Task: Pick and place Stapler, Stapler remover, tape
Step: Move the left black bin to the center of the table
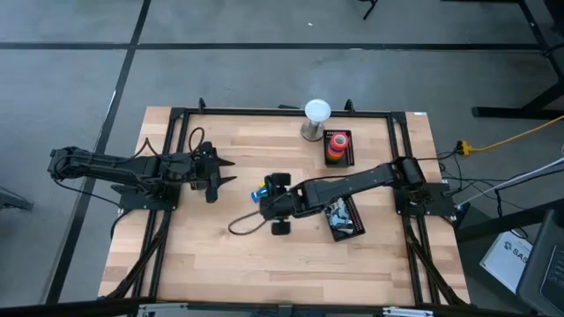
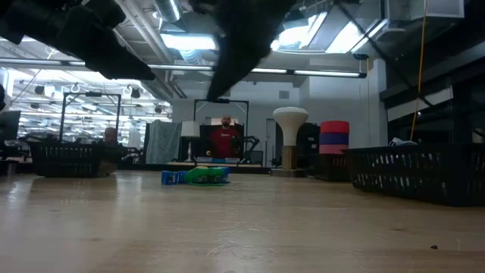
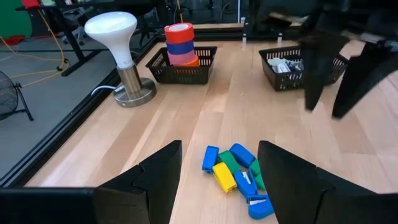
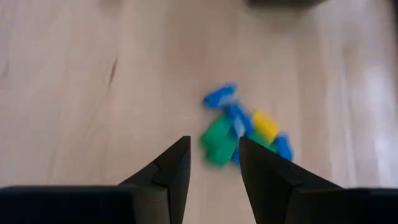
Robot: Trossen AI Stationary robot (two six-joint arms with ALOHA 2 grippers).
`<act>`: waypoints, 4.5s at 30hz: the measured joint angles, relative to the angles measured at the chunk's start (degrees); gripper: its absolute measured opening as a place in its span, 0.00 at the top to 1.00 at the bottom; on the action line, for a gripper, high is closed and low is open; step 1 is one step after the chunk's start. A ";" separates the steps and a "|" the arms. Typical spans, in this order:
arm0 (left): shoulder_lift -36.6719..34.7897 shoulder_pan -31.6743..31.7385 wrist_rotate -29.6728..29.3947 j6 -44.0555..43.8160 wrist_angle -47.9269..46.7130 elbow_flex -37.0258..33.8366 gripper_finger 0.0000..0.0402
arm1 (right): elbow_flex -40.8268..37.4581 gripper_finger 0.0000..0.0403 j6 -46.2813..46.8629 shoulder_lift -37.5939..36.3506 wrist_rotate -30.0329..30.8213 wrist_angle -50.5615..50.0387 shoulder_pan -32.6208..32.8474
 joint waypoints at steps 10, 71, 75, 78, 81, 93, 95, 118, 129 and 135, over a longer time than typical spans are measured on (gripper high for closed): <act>0.00 0.01 0.01 0.00 0.09 0.00 0.48 | -0.77 0.65 6.19 -6.71 4.18 -16.66 7.39; 27.36 1.76 -12.09 -24.20 -52.00 24.60 0.48 | -66.58 0.65 34.46 -54.80 0.16 32.77 11.38; 33.89 4.49 -11.89 -25.06 -54.27 24.63 0.48 | -66.58 0.65 34.34 -54.80 0.17 32.79 11.39; 37.72 6.39 -11.69 -23.97 -54.35 24.63 0.48 | -66.58 0.65 34.31 -54.80 0.17 32.78 11.38; 40.23 8.13 -12.31 -22.56 -54.26 24.63 0.48 | -66.58 0.65 34.31 -54.80 0.18 32.79 11.38; 50.77 11.56 -7.92 -15.24 -52.09 24.65 0.48 | -66.58 0.65 34.36 -54.80 0.18 32.80 11.39; 52.51 11.56 -6.95 -14.99 -51.34 24.65 0.48 | -66.58 0.65 34.36 -54.80 0.18 32.81 11.39; 53.02 3.75 7.19 -5.07 -20.59 25.62 0.48 | -66.56 0.65 34.45 -54.78 0.18 32.81 11.37; 53.48 3.01 -1.49 -3.91 -16.90 25.64 0.48 | -66.56 0.65 34.45 -54.78 0.18 32.84 11.39; 53.48 4.18 -9.64 -1.62 -12.46 25.64 0.48 | -66.56 0.65 34.42 -54.78 0.39 32.93 11.33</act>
